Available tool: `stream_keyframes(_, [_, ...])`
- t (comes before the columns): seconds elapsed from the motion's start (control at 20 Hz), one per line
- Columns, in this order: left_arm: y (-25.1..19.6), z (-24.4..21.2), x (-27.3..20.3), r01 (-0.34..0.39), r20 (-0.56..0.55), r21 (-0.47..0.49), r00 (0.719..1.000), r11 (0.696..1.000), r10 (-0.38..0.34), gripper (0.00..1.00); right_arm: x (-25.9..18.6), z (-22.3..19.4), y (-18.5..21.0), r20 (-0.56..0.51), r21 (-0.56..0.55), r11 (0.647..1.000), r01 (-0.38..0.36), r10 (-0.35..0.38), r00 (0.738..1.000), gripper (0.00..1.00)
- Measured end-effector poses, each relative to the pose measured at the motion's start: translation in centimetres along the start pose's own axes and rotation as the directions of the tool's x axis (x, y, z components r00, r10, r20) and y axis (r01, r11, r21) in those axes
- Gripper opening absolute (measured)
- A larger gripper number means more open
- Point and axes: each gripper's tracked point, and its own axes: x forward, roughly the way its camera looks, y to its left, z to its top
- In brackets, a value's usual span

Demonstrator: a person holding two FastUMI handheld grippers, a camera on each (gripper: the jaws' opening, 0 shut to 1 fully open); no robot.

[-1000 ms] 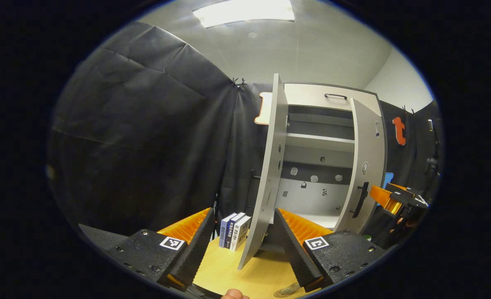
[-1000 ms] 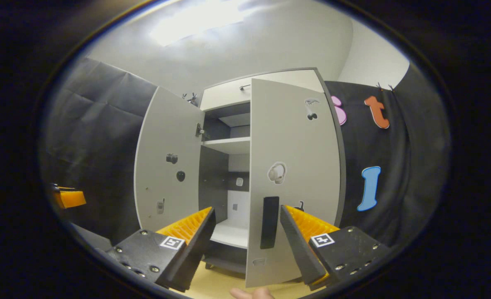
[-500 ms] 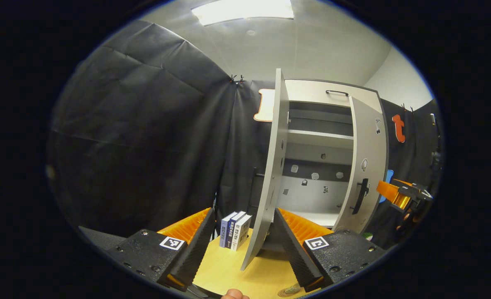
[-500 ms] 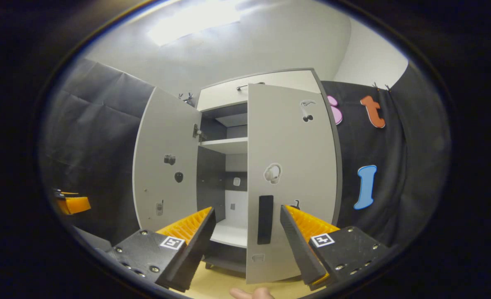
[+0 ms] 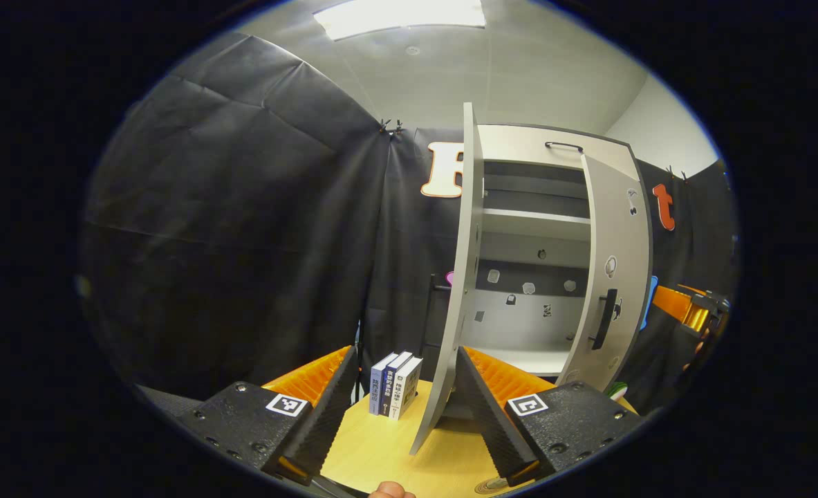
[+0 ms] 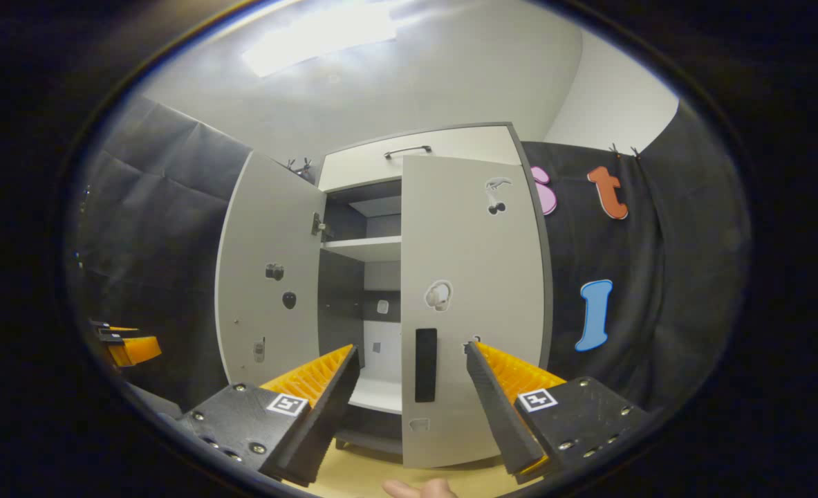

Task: Grasp the bottle in the cabinet with the left hand and place it on the coaster, then close the right door with the right hand and the left door with the left hand.

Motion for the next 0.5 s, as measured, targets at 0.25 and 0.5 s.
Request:
stream_keyframes(0.25, [0.7,-0.7,2.3,0.012,-0.005,0.011,1.0,1.0,-0.012,0.88,-0.8,-0.2,-0.3,-0.004,-0.007,0.999,0.034,-0.034,0.999,0.94])
stream_keyframes(0.5, [1.2,-2.8,5.0,0.026,-0.037,0.02,0.999,0.999,-0.026,0.9,-2.3,-0.1,-1.1,-0.002,-0.026,0.997,0.078,-0.078,0.997,0.94])
